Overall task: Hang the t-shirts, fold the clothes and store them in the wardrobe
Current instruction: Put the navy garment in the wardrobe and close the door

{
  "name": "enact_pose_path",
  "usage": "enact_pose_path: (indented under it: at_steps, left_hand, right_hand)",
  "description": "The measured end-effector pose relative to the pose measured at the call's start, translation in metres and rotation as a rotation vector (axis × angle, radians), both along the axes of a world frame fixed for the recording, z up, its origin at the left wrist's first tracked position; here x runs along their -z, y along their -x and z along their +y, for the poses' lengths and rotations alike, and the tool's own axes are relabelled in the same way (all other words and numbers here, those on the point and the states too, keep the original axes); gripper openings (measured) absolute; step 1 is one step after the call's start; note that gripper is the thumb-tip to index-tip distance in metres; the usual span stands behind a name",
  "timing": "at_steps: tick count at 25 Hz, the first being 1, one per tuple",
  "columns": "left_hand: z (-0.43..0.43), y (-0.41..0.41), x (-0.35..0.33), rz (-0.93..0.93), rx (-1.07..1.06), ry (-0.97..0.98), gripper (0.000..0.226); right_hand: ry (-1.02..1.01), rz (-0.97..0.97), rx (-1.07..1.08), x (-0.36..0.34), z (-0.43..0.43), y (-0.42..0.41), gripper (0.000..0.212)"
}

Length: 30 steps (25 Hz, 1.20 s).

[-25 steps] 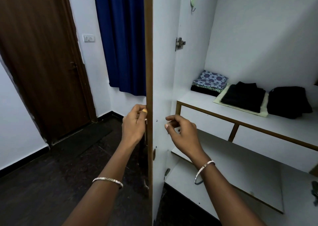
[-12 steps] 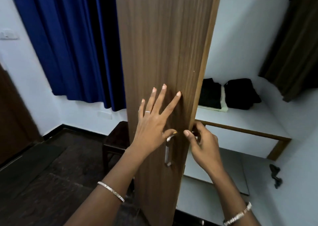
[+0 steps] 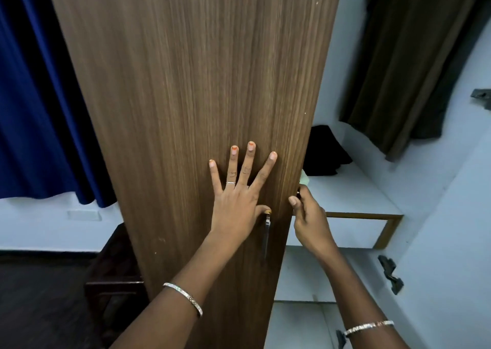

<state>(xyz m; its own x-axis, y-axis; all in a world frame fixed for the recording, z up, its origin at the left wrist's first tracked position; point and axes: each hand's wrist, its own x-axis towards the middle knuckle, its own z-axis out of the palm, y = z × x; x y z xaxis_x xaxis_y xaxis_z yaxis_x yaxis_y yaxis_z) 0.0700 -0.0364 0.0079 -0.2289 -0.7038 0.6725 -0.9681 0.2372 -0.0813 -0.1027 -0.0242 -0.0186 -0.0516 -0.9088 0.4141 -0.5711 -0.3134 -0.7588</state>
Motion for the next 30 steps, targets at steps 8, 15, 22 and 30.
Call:
enact_pose_path:
  at_steps: [8, 15, 22, 30]
  left_hand:
    - [-0.038, 0.009, 0.003, 0.04, -0.014, 0.021, 0.119]
    - [-0.036, 0.008, 0.003, 0.062, 0.005, 0.021, 0.117]
    - [-0.008, 0.031, -0.008, 0.252, 0.052, -0.081, 0.105]
    - [0.079, 0.136, -0.031, 0.487, 0.471, -0.094, 0.059]
  right_hand:
    - [-0.115, -0.004, -0.003, -0.009, -0.052, 0.003, 0.042]
    - [-0.093, 0.032, 0.005, -0.008, -0.053, 0.004, 0.038]
    - [-0.032, 0.102, 0.135, -0.013, -0.002, 0.028, 0.027]
    - [0.17, 0.107, 0.293, -0.047, 0.136, 0.107, 0.013]
